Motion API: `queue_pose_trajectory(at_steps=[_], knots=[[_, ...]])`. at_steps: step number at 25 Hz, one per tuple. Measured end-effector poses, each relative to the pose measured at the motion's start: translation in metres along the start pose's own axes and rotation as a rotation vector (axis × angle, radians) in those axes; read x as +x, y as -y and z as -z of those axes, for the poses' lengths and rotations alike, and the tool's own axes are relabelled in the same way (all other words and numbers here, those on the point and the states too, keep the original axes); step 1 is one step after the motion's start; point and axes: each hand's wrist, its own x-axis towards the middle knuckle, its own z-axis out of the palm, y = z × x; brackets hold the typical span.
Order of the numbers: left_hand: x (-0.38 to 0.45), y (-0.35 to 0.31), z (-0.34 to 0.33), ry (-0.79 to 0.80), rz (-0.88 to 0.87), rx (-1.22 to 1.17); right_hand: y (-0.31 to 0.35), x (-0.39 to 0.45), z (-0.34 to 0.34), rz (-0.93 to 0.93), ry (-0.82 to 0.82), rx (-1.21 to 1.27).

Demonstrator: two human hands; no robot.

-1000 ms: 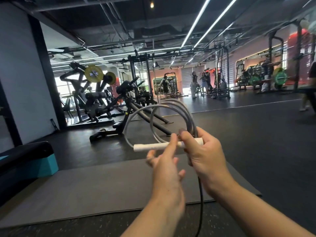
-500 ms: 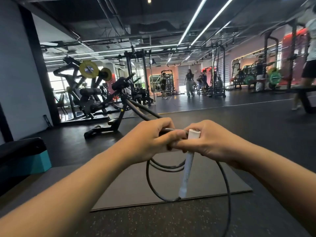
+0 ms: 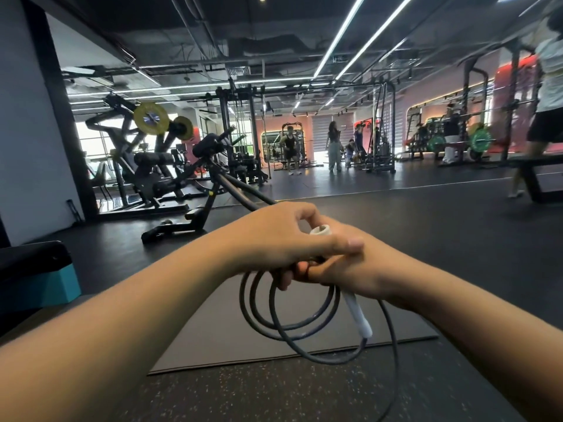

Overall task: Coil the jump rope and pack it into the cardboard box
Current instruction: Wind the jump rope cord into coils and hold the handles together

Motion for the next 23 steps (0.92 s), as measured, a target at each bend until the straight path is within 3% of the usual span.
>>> queue_pose_trajectory(at_steps=[2,5,11,18,21,23], knots=[[0.002,-0.003,-0.004,0.012,-0.033,0.065,0.002,0.000,-0.002,0.036,-0.019,0.040],[-0.001,0.009,-0.005,0.055,-0.102,-0.079,0.001,-0.002,0.001,0.019,-0.045,0.086],[-0.020,0.043,0.017,-0.133,-0.094,-0.265,-0.016,-0.022,0.045,-0.245,0.036,-0.124],[-0.042,0.062,0.047,-0.147,0.118,-0.203,-0.043,-0.041,0.094,-0.363,-0.259,-0.187],[-0.037,0.064,0.044,-0.116,0.261,-0.307,-0.055,-0.039,0.084,-0.330,-0.315,0.054],[-0.029,0.068,0.040,-0.251,0.206,-0.534,-0.059,-0.034,0.069,-0.269,-0.311,0.356]])
